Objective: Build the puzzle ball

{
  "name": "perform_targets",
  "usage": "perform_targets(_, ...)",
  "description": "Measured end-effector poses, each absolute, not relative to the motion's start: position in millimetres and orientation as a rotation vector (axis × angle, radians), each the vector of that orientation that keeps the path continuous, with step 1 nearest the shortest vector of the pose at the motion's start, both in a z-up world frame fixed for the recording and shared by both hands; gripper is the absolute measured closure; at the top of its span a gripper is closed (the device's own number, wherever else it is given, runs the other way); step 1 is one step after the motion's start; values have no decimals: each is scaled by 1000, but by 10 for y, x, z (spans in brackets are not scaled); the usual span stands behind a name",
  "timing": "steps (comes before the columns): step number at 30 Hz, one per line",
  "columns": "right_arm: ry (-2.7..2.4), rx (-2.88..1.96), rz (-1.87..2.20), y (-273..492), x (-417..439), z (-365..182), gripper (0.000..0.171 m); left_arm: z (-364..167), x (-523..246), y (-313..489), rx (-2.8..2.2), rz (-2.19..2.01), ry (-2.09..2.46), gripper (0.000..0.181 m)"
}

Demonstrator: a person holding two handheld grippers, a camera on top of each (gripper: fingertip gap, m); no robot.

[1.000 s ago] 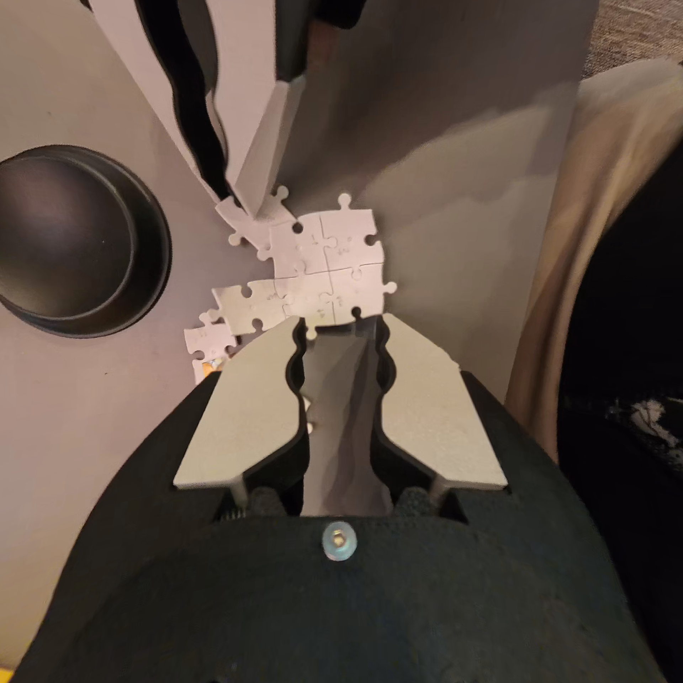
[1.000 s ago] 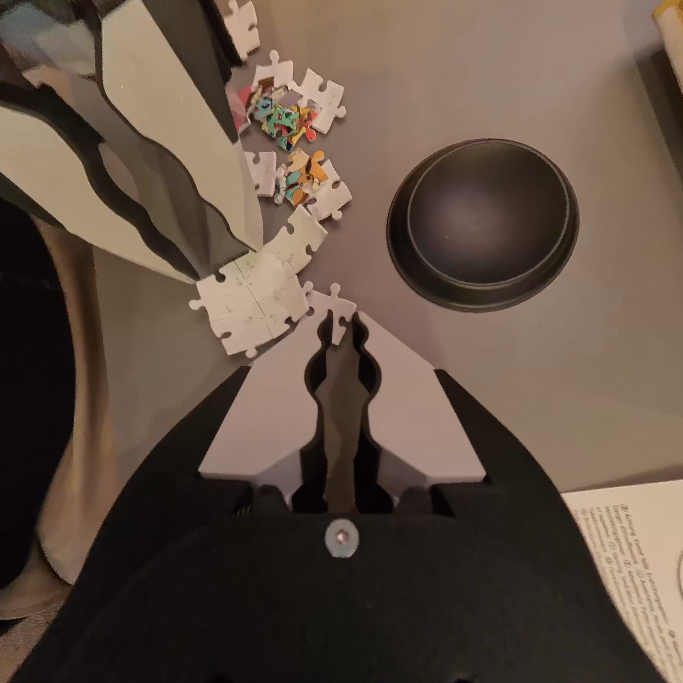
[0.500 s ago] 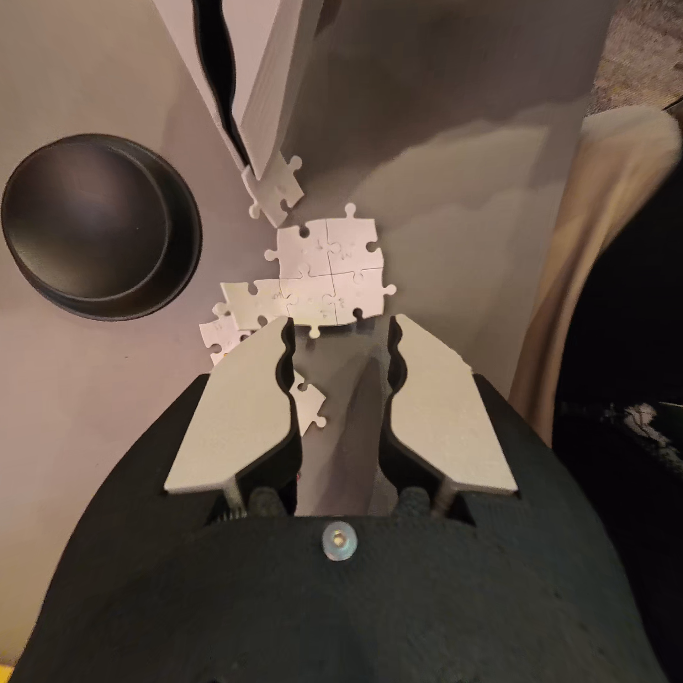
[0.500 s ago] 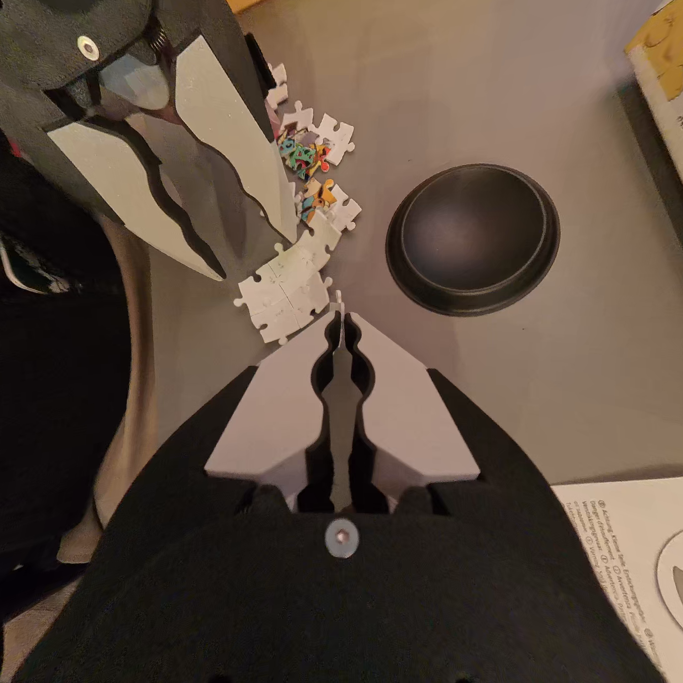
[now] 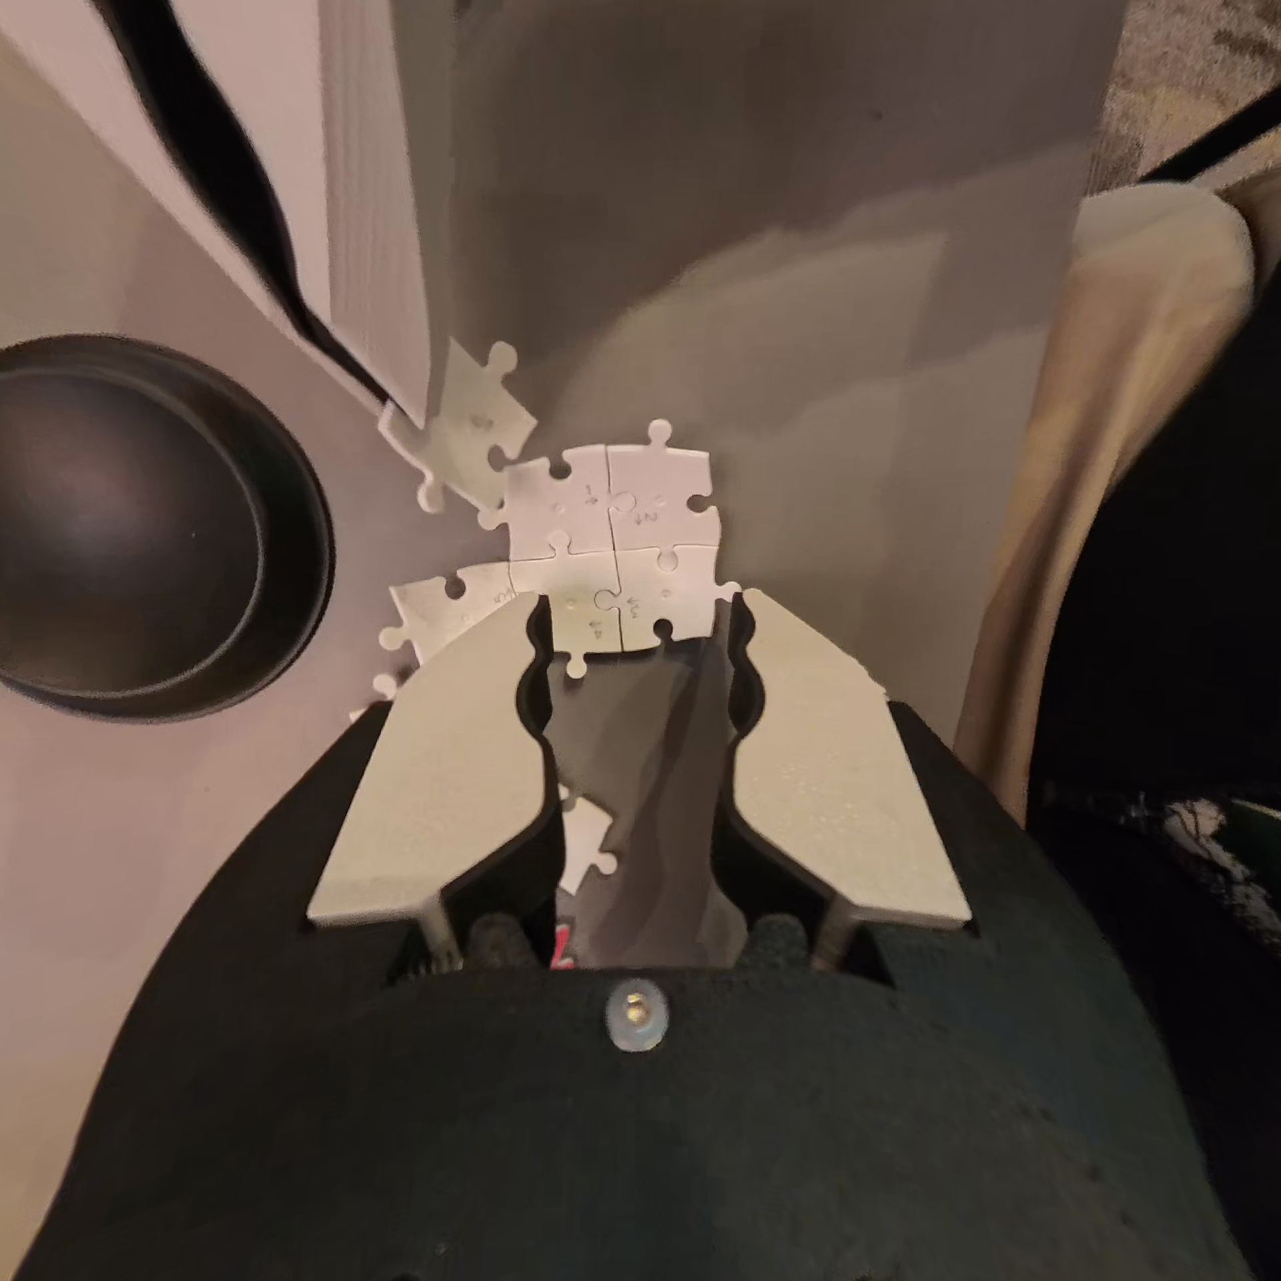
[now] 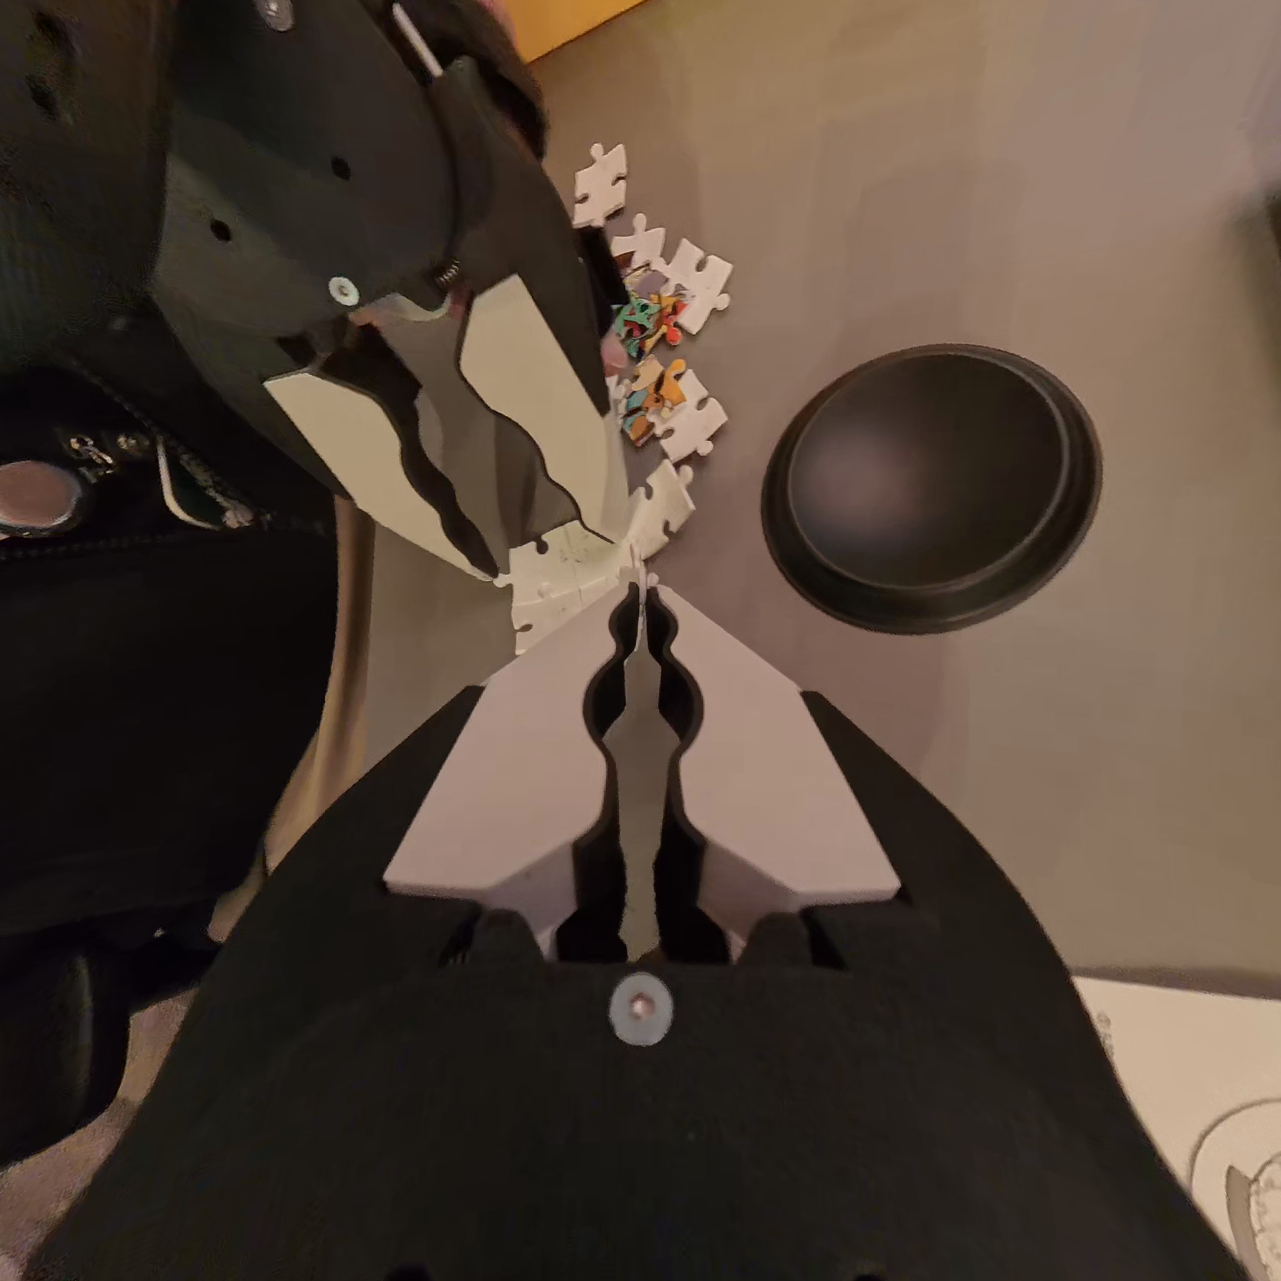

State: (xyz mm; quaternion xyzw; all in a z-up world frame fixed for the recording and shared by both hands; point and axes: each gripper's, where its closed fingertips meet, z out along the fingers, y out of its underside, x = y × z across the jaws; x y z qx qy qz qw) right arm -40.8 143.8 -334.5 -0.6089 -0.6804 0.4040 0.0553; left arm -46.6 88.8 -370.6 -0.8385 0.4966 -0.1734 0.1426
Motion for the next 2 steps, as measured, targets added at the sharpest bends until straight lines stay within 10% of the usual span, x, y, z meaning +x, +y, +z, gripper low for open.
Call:
perform_targets(1, -2094, -1845, 1228, 1421, -404, -3348, 171, -3707, -465, 885, -2402, -499, 1479, 134)
perform_targets(2, -2128, -1841, 1217, 1412, -396, -3367, 171, -3714, -460, 879, -2374, -495, 1535, 136)
